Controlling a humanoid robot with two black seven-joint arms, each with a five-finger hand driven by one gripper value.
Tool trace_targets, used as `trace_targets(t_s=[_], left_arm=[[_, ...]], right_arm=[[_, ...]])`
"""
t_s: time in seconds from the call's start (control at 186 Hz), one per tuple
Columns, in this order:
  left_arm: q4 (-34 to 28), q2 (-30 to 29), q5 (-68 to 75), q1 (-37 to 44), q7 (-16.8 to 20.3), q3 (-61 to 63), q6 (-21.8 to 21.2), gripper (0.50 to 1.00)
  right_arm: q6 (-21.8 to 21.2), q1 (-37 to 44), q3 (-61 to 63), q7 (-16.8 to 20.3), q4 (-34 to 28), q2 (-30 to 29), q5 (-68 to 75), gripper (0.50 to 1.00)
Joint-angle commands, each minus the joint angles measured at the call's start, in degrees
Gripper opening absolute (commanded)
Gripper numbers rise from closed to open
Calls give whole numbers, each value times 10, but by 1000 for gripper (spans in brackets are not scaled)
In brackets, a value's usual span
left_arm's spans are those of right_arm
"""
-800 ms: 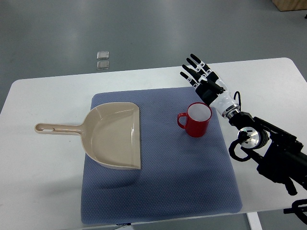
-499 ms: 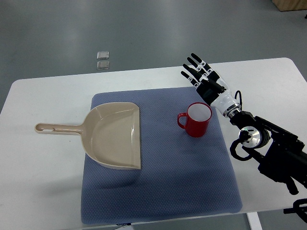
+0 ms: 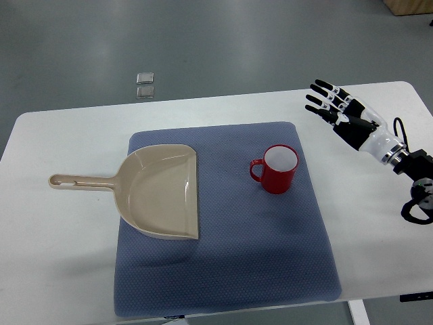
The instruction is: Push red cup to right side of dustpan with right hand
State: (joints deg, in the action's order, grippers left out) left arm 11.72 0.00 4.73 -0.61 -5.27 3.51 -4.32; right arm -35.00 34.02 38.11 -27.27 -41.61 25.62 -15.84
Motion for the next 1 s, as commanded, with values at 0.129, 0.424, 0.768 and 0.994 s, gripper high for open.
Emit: trace_targets(t_s=[0.129,0.424,0.768,0.994], left_arm=[[1,0,0,0,-1,0,0,1000],[0,0,0,0,-1,0,0,1000],[0,0,0,0,-1,-1,0,1000],[0,0,0,0,-1,0,0,1000]], right_arm=[[0,-38,4,-77,-1,25,-139,934],[0,-53,6,-77,-22,-10,-170,934],[0,-54,4,-77,-22,-44,-190,934],[0,-60,1,-77,-21,-47,-193,934]])
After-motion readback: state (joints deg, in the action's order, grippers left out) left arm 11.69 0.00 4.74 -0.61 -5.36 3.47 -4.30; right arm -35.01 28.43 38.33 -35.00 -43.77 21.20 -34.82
